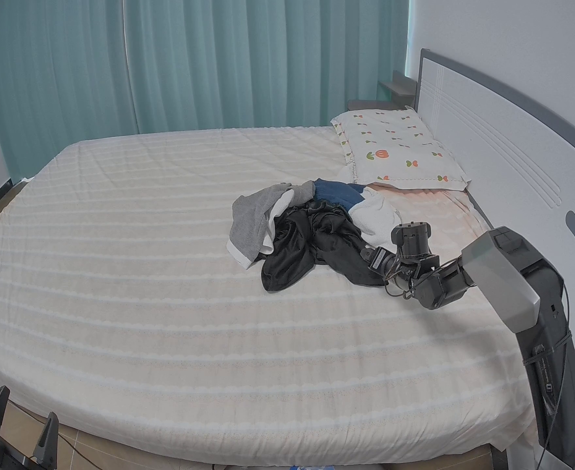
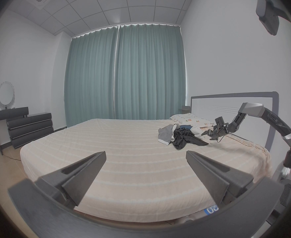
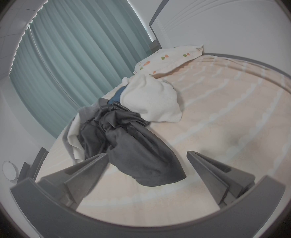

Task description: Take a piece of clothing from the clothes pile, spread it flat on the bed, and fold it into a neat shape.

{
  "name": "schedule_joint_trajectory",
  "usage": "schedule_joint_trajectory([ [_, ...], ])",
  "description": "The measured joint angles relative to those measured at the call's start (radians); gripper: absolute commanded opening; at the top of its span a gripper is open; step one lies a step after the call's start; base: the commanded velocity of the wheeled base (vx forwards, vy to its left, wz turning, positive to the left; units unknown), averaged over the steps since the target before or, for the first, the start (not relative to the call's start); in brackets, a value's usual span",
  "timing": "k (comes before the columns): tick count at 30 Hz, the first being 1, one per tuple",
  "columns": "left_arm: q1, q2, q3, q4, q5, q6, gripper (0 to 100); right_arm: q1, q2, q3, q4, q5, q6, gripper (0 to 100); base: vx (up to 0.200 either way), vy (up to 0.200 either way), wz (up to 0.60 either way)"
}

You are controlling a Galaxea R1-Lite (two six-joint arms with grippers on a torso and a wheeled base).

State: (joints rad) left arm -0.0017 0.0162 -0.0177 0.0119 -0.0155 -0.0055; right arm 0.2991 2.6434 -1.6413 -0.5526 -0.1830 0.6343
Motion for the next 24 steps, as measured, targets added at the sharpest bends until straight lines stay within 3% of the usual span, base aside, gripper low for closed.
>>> schedule_joint_trajectory([
  [7, 0.000, 0.000, 0.000, 0.000, 0.000, 0.000, 100, -0.001, 0.087, -0.075, -0.001, -0.010, 0.047, 100, 0.000, 0.000, 0.00],
  [20, 0.000, 0.000, 0.000, 0.000, 0.000, 0.000, 100, 0.005, 0.155, -0.146, 0.000, -0.023, 0.056, 100, 0.000, 0.000, 0.00],
  [21, 0.000, 0.000, 0.000, 0.000, 0.000, 0.000, 100, 0.005, 0.161, -0.156, 0.000, -0.025, 0.056, 0, 0.000, 0.000, 0.00],
  [24, 0.000, 0.000, 0.000, 0.000, 0.000, 0.000, 100, 0.007, 0.183, -0.189, 0.000, -0.028, 0.057, 0, 0.000, 0.000, 0.00],
])
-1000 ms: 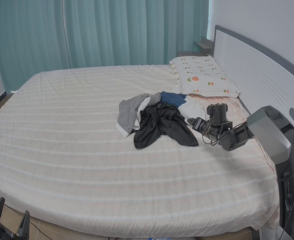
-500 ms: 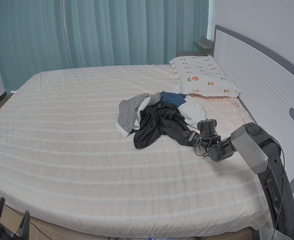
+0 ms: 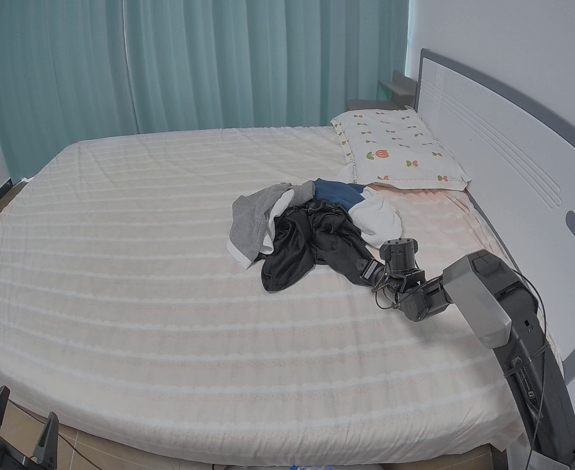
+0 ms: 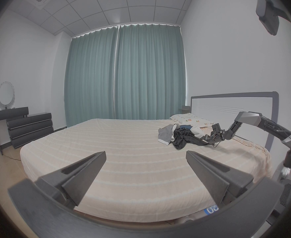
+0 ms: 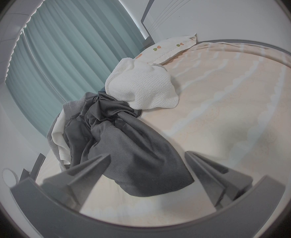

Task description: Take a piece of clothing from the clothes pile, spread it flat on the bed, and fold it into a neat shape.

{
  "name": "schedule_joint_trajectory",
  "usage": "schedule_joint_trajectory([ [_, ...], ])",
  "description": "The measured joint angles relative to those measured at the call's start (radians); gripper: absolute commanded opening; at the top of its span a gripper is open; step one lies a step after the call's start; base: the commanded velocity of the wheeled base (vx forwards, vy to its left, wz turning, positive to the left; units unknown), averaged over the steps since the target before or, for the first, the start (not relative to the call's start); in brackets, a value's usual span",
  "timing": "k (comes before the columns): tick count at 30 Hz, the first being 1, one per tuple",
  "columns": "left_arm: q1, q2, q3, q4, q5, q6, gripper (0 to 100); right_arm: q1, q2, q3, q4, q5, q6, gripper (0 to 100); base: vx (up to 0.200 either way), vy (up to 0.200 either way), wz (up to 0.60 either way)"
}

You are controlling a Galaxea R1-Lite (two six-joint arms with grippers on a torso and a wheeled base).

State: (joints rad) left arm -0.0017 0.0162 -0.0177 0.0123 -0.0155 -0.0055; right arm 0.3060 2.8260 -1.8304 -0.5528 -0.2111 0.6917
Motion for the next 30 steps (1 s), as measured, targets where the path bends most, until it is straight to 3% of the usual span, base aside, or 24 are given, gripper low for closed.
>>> schedule_joint_trajectory([
  [8, 0.000, 0.000, 0.000, 0.000, 0.000, -0.001, 100, 0.002, 0.050, -0.072, -0.010, -0.022, 0.019, 0, 0.000, 0.000, 0.00],
  [16, 0.000, 0.000, 0.000, 0.000, 0.000, -0.001, 100, -0.003, 0.023, -0.021, -0.023, -0.016, 0.040, 0, 0.000, 0.000, 0.00],
  [30, 0.000, 0.000, 0.000, 0.000, 0.000, -0.002, 100, 0.003, -0.270, 0.596, -0.267, 0.121, 0.041, 0, 0.000, 0.000, 0.00],
])
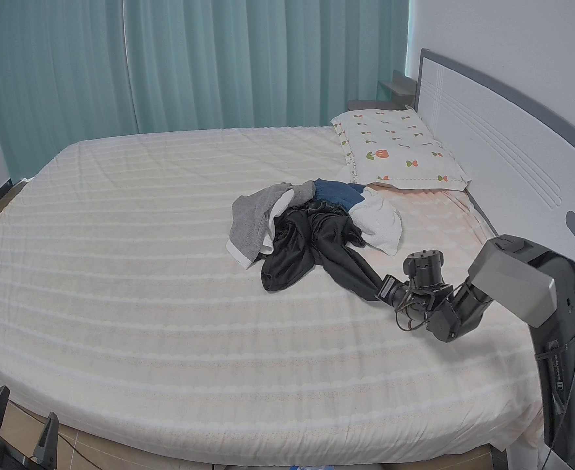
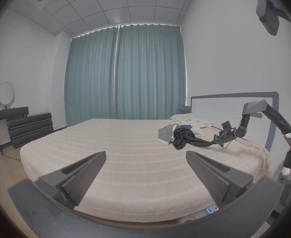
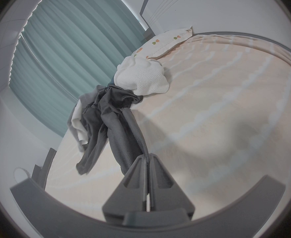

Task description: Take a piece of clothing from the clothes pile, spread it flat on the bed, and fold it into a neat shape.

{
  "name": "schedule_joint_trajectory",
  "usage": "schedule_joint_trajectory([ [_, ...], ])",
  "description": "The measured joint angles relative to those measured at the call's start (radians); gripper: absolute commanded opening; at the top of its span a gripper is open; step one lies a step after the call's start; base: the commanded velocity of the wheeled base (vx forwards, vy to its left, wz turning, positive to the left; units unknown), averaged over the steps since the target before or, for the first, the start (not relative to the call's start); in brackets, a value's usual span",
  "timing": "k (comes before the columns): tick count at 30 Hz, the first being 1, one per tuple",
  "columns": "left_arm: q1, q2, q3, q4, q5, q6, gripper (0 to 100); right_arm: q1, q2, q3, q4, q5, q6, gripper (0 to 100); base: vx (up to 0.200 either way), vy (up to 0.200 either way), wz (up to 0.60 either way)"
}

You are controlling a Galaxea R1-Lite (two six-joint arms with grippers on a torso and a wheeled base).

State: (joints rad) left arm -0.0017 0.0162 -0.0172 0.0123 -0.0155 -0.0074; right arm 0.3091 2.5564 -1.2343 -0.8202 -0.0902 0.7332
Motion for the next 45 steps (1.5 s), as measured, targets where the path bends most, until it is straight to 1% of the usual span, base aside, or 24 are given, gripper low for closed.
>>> schedule_joint_trajectory([
  [5, 0.000, 0.000, 0.000, 0.000, 0.000, -0.001, 100, 0.000, -0.117, 0.254, -0.144, 0.043, 0.002, 0, 0.000, 0.000, 0.00],
  [15, 0.000, 0.000, 0.000, 0.000, 0.000, -0.001, 100, 0.002, -0.293, 0.749, -0.455, 0.097, 0.019, 0, 0.000, 0.000, 0.00],
  [20, 0.000, 0.000, 0.000, 0.000, 0.000, 0.001, 100, 0.007, -0.401, 0.988, -0.600, 0.123, 0.071, 0, 0.000, 0.000, 0.00],
  [24, 0.000, 0.000, 0.000, 0.000, -0.002, 0.006, 100, 0.037, -0.521, 1.143, -0.691, 0.143, 0.117, 0, 0.000, 0.000, 0.00],
  [27, 0.000, 0.000, 0.000, 0.000, -0.012, 0.012, 100, 0.079, -0.600, 1.193, -0.727, 0.153, 0.139, 0, 0.000, 0.000, 0.00],
  [30, 0.000, 0.000, 0.000, 0.000, -0.026, 0.016, 100, 0.104, -0.644, 1.200, -0.731, 0.154, 0.150, 0, 0.000, 0.000, 0.00],
  [33, 0.000, 0.000, 0.000, -0.005, -0.033, 0.011, 100, 0.117, -0.685, 1.188, -0.732, 0.150, 0.153, 0, 0.000, 0.000, 0.00],
  [37, -0.003, 0.004, -0.028, -0.032, -0.049, -0.026, 100, 0.123, -0.725, 1.178, -0.733, 0.150, 0.154, 0, 0.000, 0.000, 0.00],
  [39, -0.006, 0.017, -0.076, -0.043, -0.074, -0.033, 100, 0.125, -0.739, 1.176, -0.732, 0.150, 0.154, 0, 0.000, 0.000, 0.00],
  [41, -0.008, 0.041, -0.129, -0.051, -0.108, -0.018, 100, 0.130, -0.753, 1.174, -0.732, 0.149, 0.153, 0, 0.000, 0.000, 0.00],
  [45, -0.014, 0.153, -0.219, -0.058, -0.183, 0.037, 100, 0.146, -0.782, 1.171, -0.732, 0.147, 0.149, 0, 0.000, 0.000, 0.00],
])
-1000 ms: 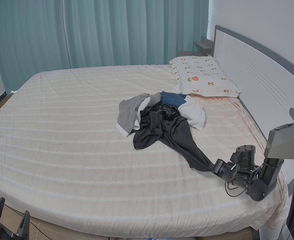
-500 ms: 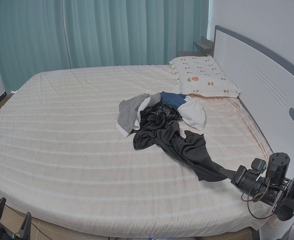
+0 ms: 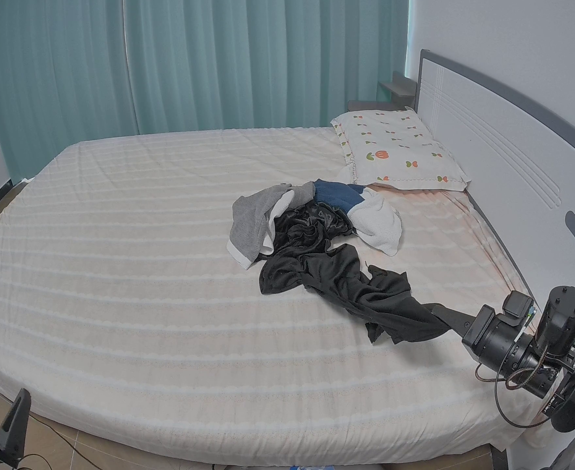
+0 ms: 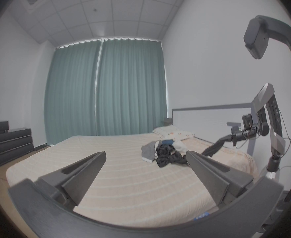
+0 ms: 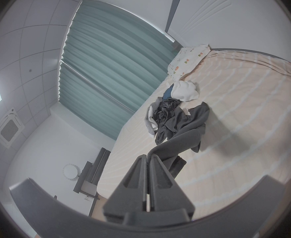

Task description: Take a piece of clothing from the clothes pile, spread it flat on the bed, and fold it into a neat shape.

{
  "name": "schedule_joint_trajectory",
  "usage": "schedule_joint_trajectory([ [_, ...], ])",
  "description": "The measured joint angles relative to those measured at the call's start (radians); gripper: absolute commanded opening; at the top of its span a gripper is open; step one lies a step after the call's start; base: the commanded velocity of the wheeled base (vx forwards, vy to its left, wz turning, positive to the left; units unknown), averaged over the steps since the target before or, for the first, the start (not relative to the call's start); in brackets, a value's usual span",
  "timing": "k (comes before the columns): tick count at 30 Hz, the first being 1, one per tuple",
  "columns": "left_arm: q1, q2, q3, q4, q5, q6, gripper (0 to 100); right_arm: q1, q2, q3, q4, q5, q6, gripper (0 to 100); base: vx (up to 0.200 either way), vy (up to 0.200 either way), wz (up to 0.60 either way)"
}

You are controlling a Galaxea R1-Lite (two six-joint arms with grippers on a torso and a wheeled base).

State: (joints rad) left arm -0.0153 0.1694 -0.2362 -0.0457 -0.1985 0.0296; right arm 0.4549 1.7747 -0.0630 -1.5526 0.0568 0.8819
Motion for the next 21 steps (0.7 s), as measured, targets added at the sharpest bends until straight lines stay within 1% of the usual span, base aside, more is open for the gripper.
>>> schedule_joint_trajectory([
  [6, -0.018, 0.249, -0.052, -0.028, -0.057, 0.084, 100, 0.034, -0.034, -0.003, 0.000, -0.002, -0.020, 0, 0.000, 0.000, 0.00],
  [11, -0.066, 0.483, -0.071, -0.097, -0.067, 0.132, 100, 0.054, -0.051, -0.014, 0.000, 0.000, -0.054, 0, 0.000, 0.000, 0.00],
  [15, -0.139, 0.682, -0.086, -0.150, -0.044, 0.155, 100, 0.070, -0.059, -0.036, 0.000, 0.003, -0.094, 0, 0.000, 0.000, 0.00],
  [18, -0.217, 0.829, -0.099, -0.206, -0.025, 0.158, 100, 0.083, -0.064, -0.060, 0.000, 0.005, -0.121, 0, 0.000, 0.000, 0.00],
  [21, -0.305, 0.964, -0.118, -0.282, 0.008, 0.141, 100, 0.094, -0.066, -0.092, 0.001, 0.007, -0.150, 0, 0.000, 0.000, 0.00],
])
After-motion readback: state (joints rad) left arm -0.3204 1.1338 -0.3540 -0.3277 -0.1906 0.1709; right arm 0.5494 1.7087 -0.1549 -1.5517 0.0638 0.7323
